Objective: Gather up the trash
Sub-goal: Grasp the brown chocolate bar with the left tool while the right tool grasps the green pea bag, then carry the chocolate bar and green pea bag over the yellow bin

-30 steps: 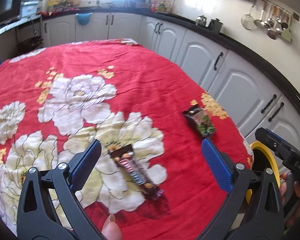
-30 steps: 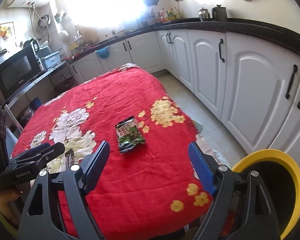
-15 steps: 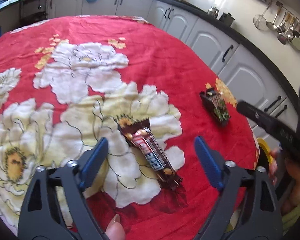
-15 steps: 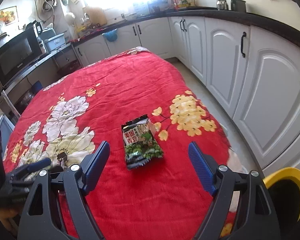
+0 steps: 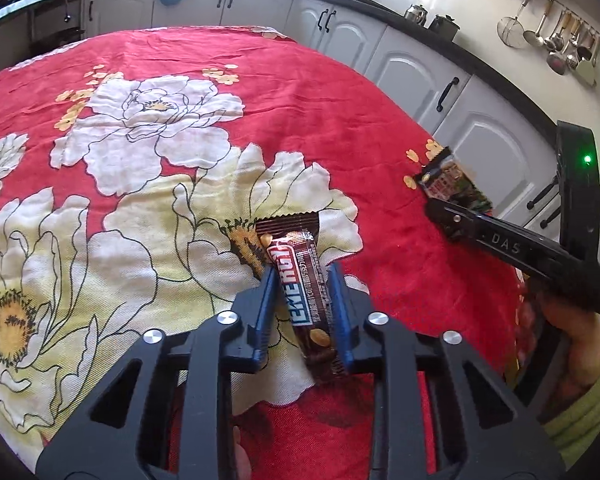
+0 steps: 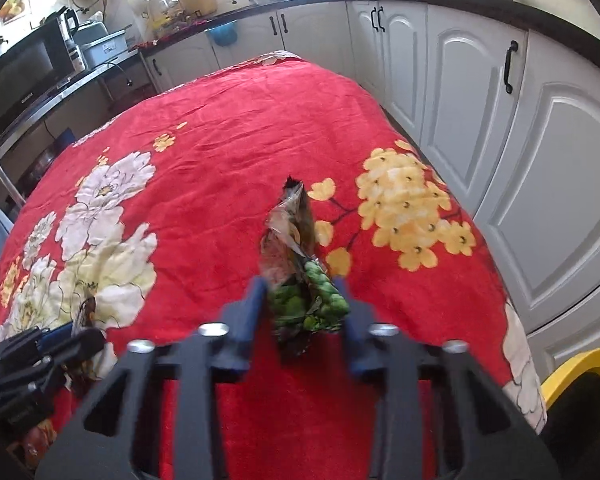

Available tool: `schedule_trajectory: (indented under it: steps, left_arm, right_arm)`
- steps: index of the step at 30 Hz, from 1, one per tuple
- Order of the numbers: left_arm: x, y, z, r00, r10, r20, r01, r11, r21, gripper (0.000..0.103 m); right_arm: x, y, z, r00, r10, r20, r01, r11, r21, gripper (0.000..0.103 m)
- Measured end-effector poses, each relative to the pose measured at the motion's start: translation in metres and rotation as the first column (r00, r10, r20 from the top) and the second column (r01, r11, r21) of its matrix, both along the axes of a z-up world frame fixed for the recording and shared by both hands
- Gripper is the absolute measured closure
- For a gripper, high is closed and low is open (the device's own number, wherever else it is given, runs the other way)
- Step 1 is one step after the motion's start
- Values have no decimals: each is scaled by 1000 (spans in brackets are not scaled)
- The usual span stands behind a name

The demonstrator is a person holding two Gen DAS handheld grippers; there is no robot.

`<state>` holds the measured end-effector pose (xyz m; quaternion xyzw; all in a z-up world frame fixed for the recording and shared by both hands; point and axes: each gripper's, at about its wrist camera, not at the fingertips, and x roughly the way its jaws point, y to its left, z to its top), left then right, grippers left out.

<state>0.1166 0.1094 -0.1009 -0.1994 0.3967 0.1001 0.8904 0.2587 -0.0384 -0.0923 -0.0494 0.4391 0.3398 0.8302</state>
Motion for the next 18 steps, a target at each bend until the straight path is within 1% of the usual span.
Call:
schedule_trajectory:
  steps: [1,6,14,18]
  left_arm:
    - [0,-1,0,1000,-3,0,3,1000,3,88]
    - [2,-4,0,1000,-27,-1,27,1000,13,91]
    - [3,-15,4,997,-80,10,79,997,20,92]
    - [2,-31,6,992,-127,16,126,992,12,92]
  right_arm:
    - [0,-3,0,1000,-3,-5,3,1000,9,85]
    - [-11,-17,-1,1000,-19,-4,19,999,42,88]
    - [-40,-48,1,999,-45,-25,47,993,104,89]
    - [-54,-66,5,997,-59,-41,64,989,136,89]
